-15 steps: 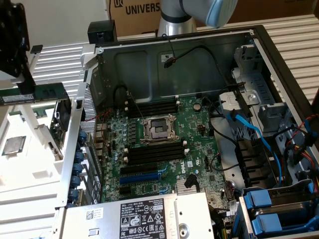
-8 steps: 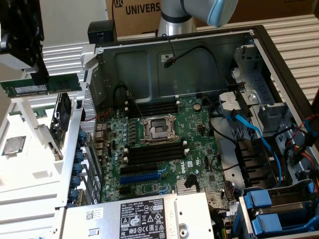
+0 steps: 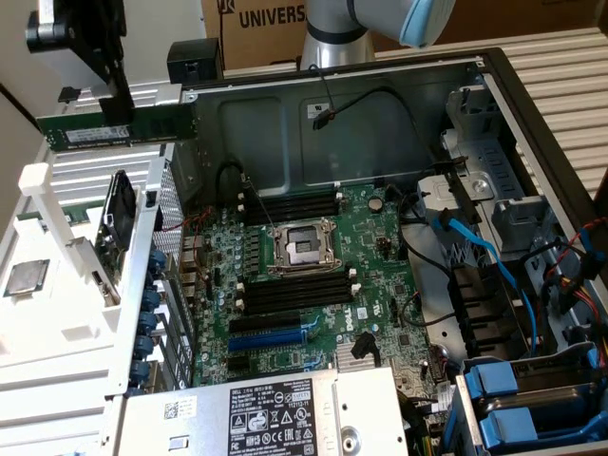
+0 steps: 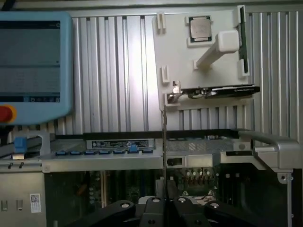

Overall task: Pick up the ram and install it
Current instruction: 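Pick up the ram and move it above insertion slot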

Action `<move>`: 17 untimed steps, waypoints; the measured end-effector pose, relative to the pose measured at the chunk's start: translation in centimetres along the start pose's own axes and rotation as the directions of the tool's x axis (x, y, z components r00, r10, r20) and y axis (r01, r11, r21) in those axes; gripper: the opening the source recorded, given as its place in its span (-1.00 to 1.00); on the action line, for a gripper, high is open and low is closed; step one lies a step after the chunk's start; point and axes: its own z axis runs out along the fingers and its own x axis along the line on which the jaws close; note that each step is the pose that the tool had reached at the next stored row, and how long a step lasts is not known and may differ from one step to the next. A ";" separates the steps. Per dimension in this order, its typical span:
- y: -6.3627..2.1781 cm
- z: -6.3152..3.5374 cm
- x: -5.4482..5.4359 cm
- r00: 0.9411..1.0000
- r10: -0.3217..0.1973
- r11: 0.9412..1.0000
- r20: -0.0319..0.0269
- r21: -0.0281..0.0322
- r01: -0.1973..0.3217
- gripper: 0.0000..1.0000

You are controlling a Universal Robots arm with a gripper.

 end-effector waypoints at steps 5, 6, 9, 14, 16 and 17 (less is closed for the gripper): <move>-4.05 -0.07 -0.2 1.000 0.000 1.000 0.000 -0.002 0.000 -0.75; -4.53 -0.06 -0.2 1.000 0.000 1.000 0.000 -0.002 0.000 -0.75; -6.77 -0.03 -0.3 1.000 0.000 1.000 0.005 -0.003 0.000 -0.75; -9.53 0.00 -0.5 1.000 0.000 1.000 0.028 -0.004 0.000 -0.75; -11.31 0.10 -0.6 0.999 0.000 1.000 0.039 -0.004 0.000 -0.75; -11.79 0.22 -0.6 0.999 0.000 1.000 0.039 -0.004 0.000 -0.75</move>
